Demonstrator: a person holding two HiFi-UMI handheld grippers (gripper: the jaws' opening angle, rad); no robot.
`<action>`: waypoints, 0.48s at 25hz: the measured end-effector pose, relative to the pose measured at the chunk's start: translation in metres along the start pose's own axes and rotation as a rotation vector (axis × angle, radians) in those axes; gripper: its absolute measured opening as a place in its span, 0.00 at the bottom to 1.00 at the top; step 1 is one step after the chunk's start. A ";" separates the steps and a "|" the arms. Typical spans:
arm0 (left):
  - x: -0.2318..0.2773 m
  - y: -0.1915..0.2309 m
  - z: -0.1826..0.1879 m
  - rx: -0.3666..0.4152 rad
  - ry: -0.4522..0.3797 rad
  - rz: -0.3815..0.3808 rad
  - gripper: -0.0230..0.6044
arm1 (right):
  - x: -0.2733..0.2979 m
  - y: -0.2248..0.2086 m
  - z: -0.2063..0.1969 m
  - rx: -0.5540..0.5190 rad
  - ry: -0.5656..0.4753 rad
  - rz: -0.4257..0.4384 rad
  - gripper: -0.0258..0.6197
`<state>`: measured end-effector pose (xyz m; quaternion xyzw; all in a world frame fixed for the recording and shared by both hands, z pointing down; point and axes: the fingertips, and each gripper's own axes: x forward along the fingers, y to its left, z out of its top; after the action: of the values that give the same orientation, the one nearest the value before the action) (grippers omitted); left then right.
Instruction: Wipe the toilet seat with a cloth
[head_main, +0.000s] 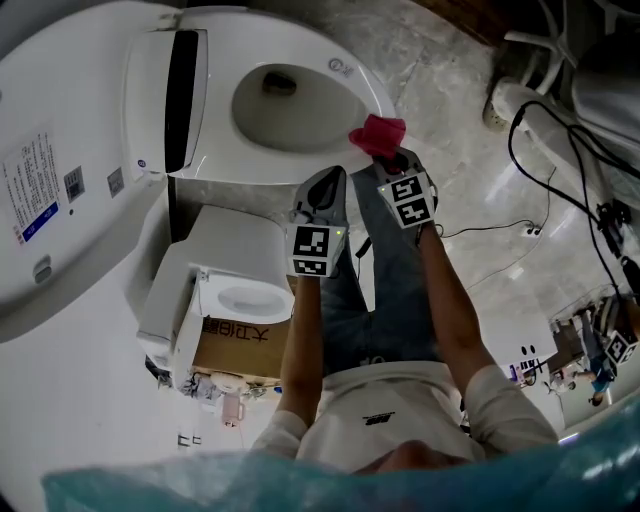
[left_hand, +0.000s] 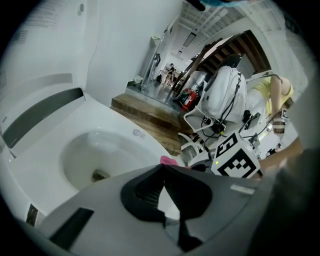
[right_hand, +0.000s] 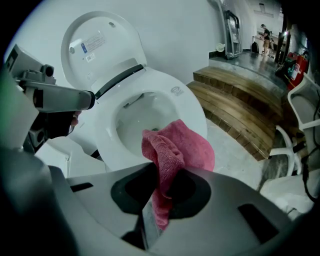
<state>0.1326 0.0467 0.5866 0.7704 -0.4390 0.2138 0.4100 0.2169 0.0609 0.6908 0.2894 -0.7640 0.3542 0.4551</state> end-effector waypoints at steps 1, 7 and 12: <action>0.001 0.000 0.001 0.000 0.000 0.000 0.05 | -0.001 -0.003 0.002 0.006 -0.004 -0.003 0.12; 0.007 0.000 0.010 0.000 -0.003 0.002 0.05 | -0.002 -0.021 0.016 0.010 -0.024 -0.027 0.12; 0.012 0.002 0.015 -0.007 -0.005 0.006 0.05 | 0.001 -0.032 0.032 -0.011 -0.032 -0.034 0.12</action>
<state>0.1368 0.0282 0.5873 0.7681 -0.4433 0.2114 0.4109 0.2251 0.0157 0.6902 0.3053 -0.7681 0.3377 0.4504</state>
